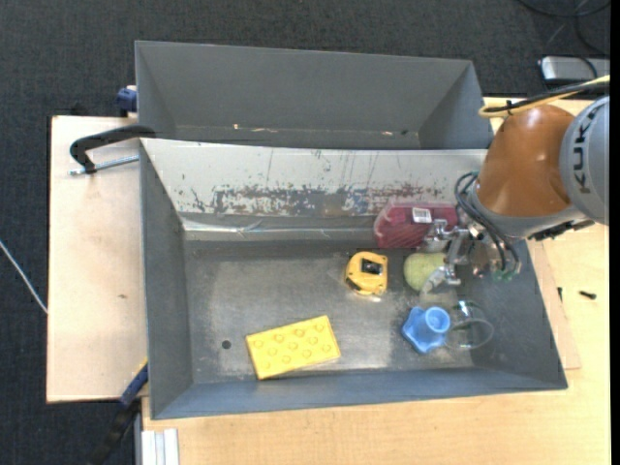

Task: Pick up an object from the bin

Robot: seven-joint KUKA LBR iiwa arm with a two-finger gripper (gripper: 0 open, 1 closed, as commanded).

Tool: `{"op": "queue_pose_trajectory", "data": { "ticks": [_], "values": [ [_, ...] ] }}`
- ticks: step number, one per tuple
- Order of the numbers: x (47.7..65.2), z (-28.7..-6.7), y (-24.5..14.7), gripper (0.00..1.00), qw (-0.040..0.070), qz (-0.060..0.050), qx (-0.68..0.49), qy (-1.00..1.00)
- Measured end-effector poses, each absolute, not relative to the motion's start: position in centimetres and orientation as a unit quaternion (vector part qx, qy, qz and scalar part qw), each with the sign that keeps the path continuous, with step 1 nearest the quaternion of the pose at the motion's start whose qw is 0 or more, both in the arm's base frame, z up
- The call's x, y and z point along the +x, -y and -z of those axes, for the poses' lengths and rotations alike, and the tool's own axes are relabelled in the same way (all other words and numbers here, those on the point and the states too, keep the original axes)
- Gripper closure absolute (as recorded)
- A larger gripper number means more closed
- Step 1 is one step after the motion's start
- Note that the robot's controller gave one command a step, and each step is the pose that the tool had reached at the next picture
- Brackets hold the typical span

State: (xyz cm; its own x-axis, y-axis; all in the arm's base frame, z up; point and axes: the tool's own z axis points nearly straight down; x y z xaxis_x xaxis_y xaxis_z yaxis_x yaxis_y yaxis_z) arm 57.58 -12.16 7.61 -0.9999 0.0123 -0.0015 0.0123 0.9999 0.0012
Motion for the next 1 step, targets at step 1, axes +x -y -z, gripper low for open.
{"op": "queue_pose_trajectory", "data": {
  "ticks": [1],
  "values": [
    [57.59,-7.61,12.16,1.00,0.001,-0.001,0.006,-1.000]
  ]
}}
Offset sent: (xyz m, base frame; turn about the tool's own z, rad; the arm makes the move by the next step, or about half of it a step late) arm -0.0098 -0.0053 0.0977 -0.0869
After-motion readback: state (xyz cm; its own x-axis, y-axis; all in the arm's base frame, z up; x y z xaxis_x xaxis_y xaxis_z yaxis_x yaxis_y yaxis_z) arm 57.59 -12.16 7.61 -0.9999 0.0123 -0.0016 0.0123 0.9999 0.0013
